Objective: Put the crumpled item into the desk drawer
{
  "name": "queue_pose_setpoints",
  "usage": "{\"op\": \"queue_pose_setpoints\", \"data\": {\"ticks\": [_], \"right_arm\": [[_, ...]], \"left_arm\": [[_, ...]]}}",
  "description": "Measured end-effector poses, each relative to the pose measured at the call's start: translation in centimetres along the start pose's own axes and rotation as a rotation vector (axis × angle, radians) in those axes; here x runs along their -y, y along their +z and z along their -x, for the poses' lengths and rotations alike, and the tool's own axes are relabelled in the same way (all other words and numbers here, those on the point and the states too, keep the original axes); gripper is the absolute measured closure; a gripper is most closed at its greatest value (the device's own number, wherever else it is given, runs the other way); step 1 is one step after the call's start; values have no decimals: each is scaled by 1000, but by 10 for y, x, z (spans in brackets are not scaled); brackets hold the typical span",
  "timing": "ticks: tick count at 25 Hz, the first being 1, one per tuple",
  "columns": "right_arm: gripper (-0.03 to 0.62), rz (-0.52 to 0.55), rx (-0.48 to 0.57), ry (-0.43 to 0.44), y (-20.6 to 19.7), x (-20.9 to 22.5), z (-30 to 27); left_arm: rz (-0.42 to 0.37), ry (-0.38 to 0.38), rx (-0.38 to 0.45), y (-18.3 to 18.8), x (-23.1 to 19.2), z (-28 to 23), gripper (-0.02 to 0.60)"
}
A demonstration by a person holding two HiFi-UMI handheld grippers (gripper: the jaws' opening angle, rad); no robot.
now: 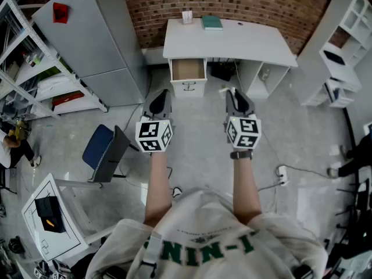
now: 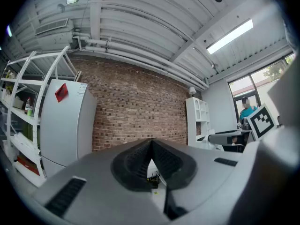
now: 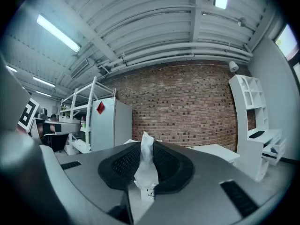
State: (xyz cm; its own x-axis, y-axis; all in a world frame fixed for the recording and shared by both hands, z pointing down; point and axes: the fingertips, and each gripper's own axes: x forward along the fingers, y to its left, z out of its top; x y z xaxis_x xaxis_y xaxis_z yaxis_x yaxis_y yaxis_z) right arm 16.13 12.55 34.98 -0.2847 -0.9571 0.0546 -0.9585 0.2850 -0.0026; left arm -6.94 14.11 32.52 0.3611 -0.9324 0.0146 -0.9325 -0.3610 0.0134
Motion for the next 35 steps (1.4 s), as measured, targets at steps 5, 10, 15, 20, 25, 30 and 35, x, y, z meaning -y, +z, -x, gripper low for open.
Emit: {"op": "queue_pose_setpoints", "data": {"ticks": [5, 10, 15, 20, 25, 30, 35], "right_arm": [[522, -3, 5, 5, 1, 11, 15], [522, -14, 2, 10, -1, 20, 34], [522, -47, -10, 27, -15, 23, 52], [520, -109, -22, 32, -23, 26, 55], [520, -119, -23, 50, -29, 20, 39], [520, -116, -36, 52, -34, 21, 7], [520, -100, -30, 64, -22, 20, -40]], "left_arm": [[-4, 28, -25, -9, 13, 4, 583], [-22, 58, -52, -14, 28, 12, 583], [-38, 88, -65, -20, 45, 25, 582], [-38, 78, -96, -32, 56, 23, 583], [-43, 75, -107, -43, 53, 10, 583], [-42, 74, -111, -48, 36, -17, 583], [-36, 72, -88, -39, 9, -57, 583]]}}
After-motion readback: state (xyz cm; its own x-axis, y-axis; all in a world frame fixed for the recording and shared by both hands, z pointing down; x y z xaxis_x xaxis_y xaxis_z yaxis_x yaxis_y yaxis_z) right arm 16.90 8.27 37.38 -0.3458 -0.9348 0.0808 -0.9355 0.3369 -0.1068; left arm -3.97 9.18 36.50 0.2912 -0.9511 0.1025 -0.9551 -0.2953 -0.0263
